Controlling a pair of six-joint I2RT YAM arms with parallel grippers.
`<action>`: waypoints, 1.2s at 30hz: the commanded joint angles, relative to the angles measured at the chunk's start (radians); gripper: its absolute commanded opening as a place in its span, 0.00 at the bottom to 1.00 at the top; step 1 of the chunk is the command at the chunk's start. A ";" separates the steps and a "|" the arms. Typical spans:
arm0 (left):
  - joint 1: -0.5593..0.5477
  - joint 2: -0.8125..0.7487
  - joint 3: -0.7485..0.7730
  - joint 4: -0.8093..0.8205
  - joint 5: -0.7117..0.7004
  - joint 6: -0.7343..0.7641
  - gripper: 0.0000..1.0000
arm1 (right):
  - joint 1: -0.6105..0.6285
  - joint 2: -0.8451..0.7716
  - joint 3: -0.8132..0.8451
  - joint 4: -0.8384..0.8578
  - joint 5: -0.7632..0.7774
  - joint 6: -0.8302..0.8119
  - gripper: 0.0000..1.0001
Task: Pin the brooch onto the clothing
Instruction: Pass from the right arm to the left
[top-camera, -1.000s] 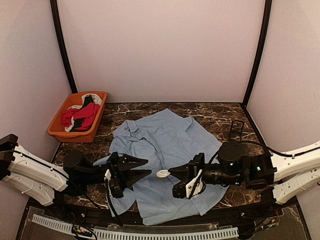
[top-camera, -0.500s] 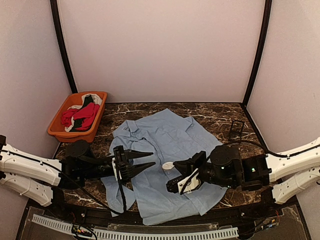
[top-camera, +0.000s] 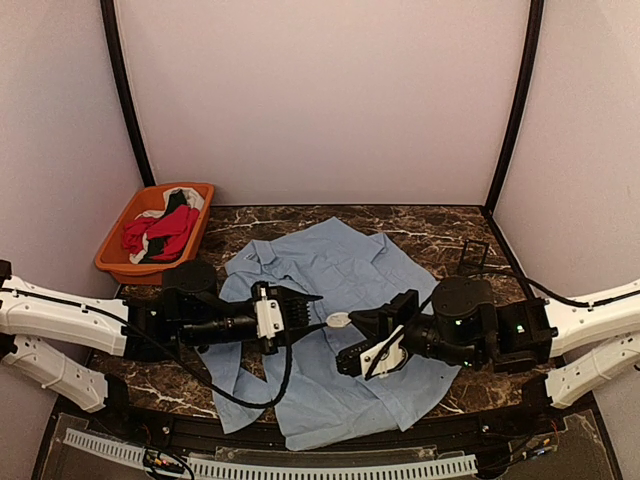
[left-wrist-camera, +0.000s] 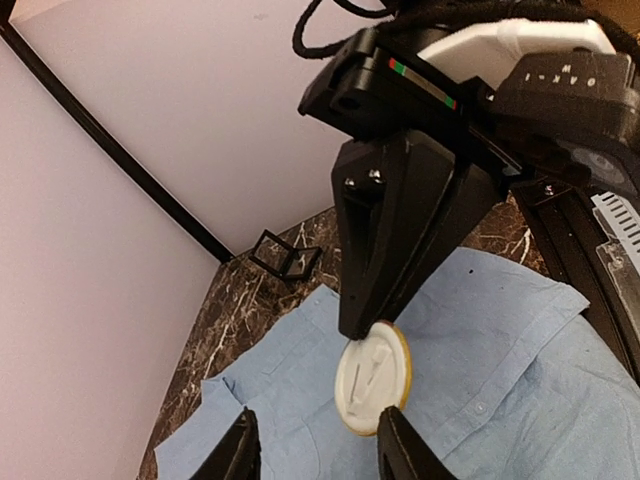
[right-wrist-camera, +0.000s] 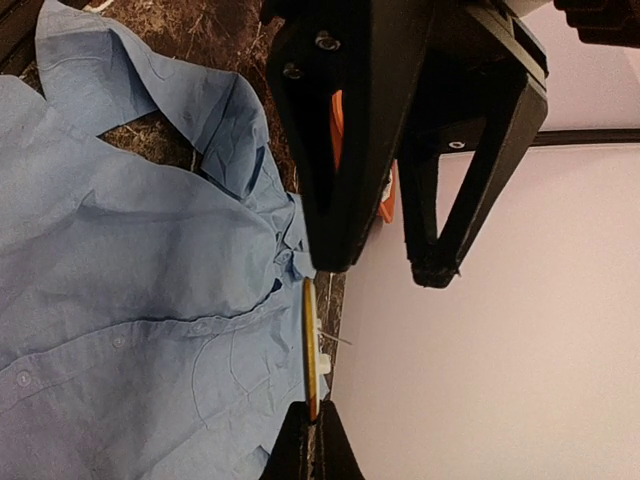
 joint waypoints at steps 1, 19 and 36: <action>-0.007 0.029 0.052 -0.124 -0.003 -0.051 0.40 | 0.009 0.014 0.029 -0.008 0.001 -0.002 0.00; -0.008 0.035 0.060 -0.135 0.042 -0.088 0.33 | 0.009 0.042 0.037 -0.008 -0.004 0.010 0.00; -0.053 0.074 0.082 -0.189 -0.045 -0.016 0.31 | 0.009 0.040 0.050 -0.008 -0.011 0.031 0.00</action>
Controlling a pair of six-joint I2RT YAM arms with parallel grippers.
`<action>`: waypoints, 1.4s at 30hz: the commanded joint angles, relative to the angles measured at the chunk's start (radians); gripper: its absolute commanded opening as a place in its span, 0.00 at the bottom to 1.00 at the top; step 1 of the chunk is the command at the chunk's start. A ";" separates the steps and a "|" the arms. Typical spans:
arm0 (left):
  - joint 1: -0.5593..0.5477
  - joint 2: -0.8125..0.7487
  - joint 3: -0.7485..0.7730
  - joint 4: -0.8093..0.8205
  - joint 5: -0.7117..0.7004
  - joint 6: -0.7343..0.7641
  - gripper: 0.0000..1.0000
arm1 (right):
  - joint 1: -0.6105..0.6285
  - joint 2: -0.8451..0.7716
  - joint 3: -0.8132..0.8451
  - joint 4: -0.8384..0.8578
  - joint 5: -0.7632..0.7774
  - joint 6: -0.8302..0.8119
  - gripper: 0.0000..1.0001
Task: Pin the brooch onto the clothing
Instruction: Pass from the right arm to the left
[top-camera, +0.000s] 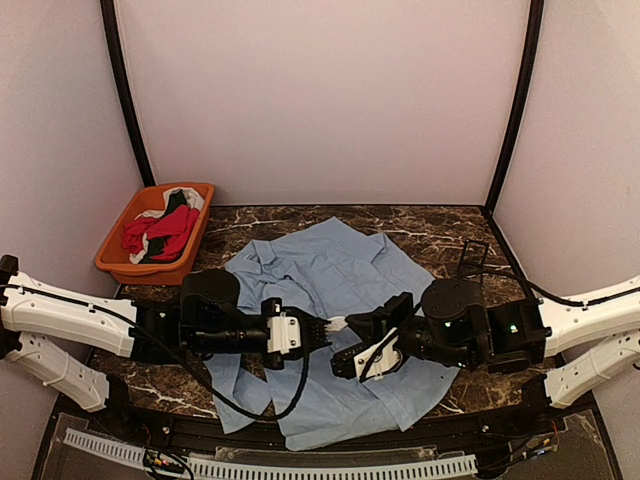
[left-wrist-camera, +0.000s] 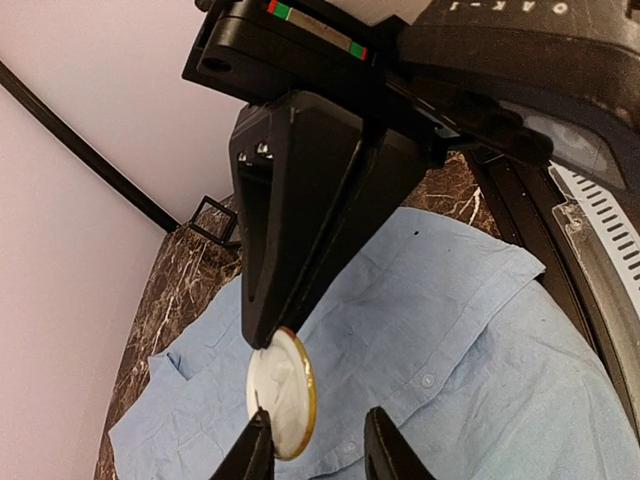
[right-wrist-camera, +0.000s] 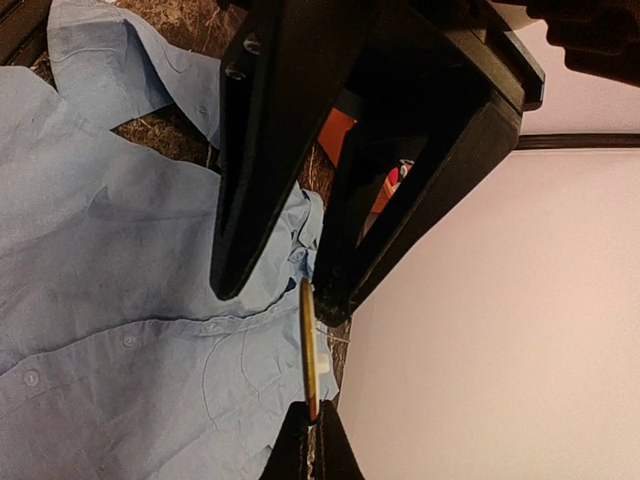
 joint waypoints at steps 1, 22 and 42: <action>-0.009 0.008 0.025 -0.014 -0.070 0.014 0.31 | 0.008 0.001 0.029 0.017 -0.013 0.025 0.00; -0.028 0.001 -0.006 0.084 -0.082 0.036 0.18 | -0.001 0.015 0.018 0.008 -0.025 0.052 0.00; -0.043 0.004 -0.010 0.105 -0.145 0.038 0.25 | -0.019 -0.012 0.006 0.008 -0.028 0.076 0.00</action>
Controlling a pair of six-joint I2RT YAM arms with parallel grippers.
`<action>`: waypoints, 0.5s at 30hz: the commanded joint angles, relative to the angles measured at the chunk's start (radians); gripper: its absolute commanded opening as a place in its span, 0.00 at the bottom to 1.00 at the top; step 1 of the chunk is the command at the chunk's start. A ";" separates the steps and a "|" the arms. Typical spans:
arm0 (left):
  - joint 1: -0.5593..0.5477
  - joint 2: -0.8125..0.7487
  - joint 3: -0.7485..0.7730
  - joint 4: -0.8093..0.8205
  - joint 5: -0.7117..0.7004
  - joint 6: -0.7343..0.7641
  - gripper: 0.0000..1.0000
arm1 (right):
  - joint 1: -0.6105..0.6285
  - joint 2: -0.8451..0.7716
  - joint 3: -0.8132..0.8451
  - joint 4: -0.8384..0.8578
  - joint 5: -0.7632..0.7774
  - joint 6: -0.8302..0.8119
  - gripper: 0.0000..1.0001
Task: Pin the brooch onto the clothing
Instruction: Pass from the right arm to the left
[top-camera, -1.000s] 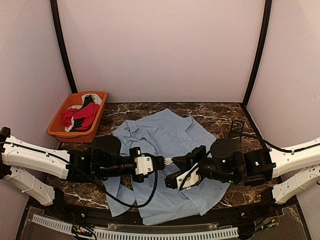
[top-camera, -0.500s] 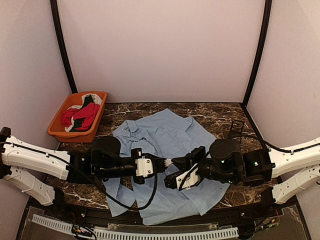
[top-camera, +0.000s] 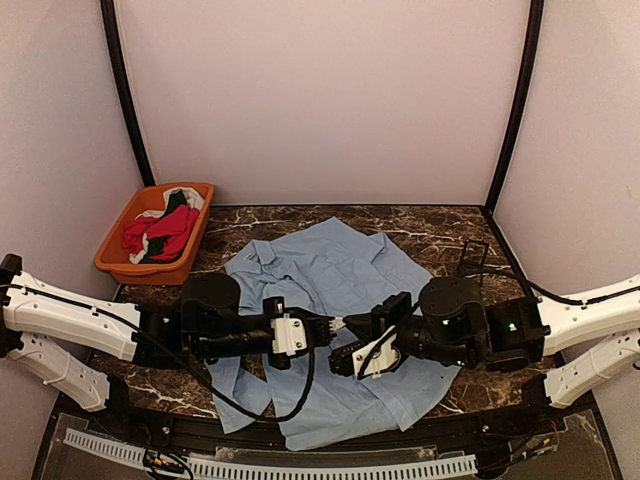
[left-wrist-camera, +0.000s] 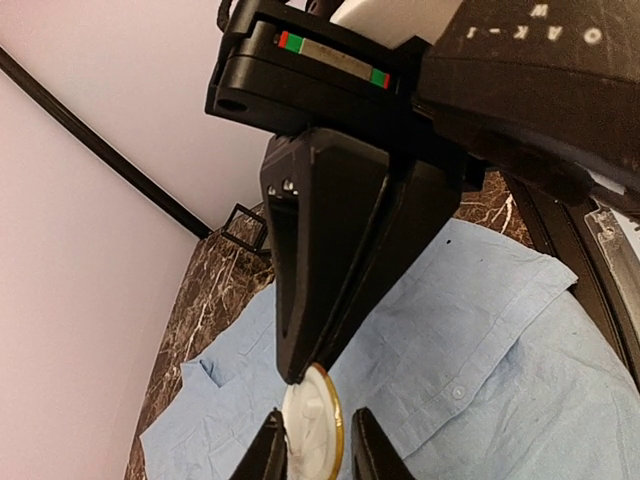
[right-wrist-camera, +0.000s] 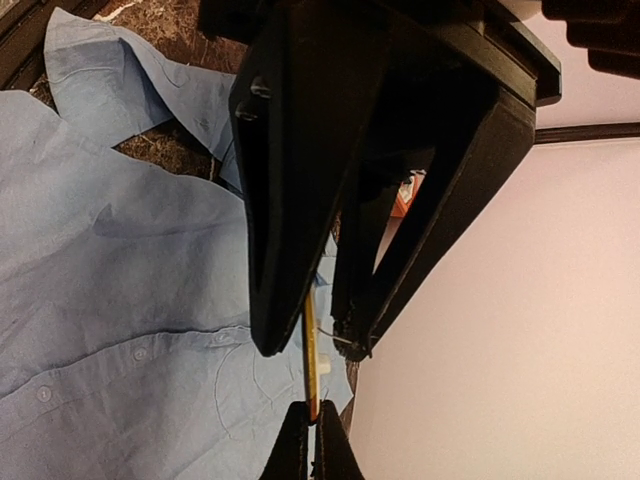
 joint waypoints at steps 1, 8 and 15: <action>-0.009 -0.020 -0.019 0.038 -0.054 -0.001 0.26 | -0.015 -0.025 -0.008 0.017 -0.005 0.025 0.00; -0.010 -0.061 -0.066 0.099 -0.079 0.003 0.28 | -0.035 -0.032 -0.012 0.015 -0.028 0.044 0.00; -0.010 -0.061 -0.061 0.079 -0.020 0.007 0.27 | -0.045 -0.022 -0.001 0.012 -0.056 0.054 0.00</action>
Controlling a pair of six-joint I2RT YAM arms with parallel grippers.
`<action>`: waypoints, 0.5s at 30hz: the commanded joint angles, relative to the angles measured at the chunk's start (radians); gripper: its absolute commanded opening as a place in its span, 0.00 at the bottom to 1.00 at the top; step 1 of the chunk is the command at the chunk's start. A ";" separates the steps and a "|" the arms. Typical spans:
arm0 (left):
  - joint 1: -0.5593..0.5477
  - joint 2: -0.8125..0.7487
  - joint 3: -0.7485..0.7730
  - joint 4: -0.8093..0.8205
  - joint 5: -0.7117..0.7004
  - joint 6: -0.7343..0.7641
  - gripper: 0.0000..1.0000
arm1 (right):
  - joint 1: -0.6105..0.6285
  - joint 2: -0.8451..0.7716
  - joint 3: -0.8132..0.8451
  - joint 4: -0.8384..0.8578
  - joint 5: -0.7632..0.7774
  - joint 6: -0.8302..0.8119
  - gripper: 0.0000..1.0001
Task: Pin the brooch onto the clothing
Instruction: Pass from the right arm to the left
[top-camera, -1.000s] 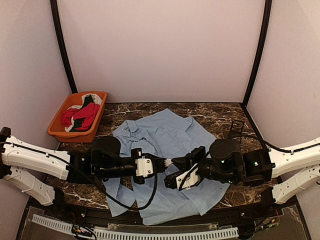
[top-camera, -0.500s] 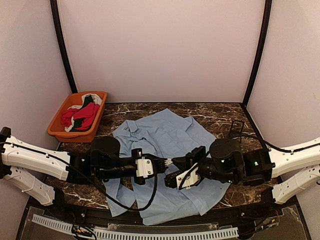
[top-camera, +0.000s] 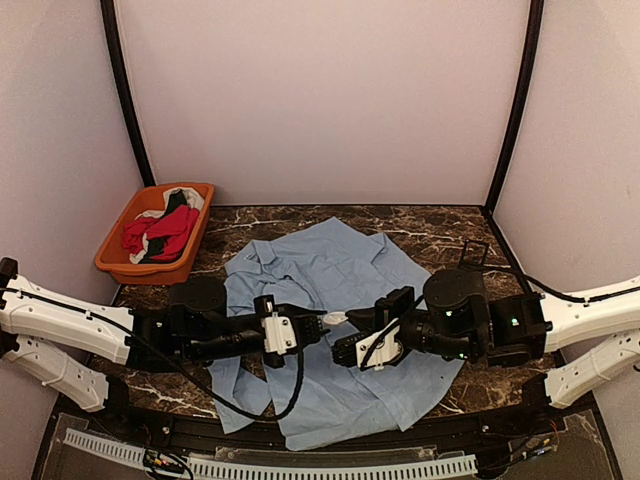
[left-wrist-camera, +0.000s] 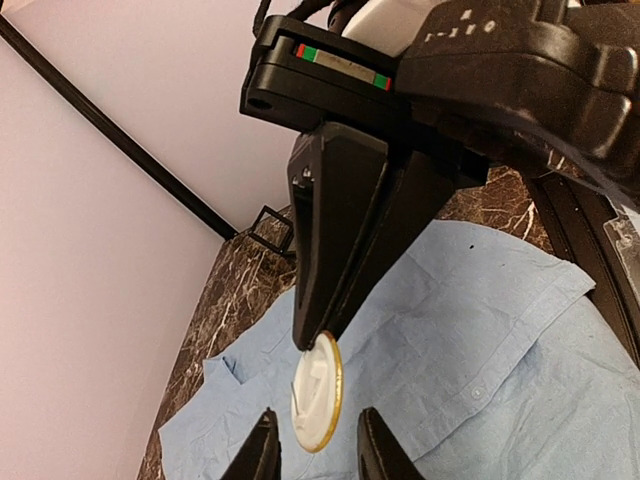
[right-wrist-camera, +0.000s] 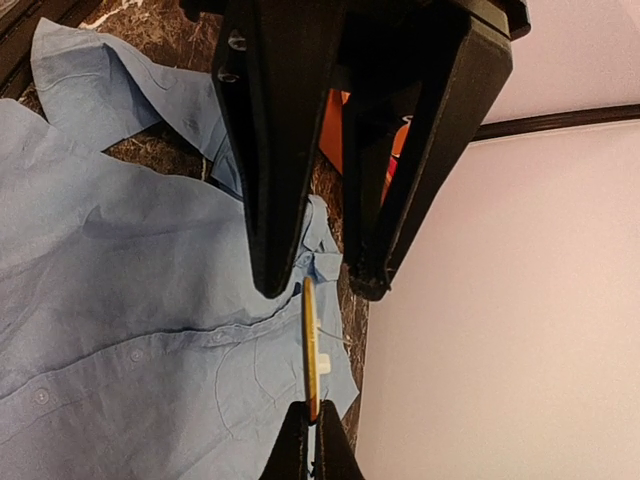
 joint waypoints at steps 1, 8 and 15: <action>-0.005 -0.011 -0.001 0.004 0.040 0.004 0.27 | -0.011 -0.004 0.001 0.013 -0.027 0.025 0.00; -0.006 0.025 0.030 -0.033 0.046 0.015 0.25 | -0.015 -0.003 0.007 0.008 -0.035 0.025 0.00; -0.007 0.032 0.032 -0.012 0.034 0.015 0.25 | -0.014 0.000 0.015 -0.001 -0.047 0.027 0.00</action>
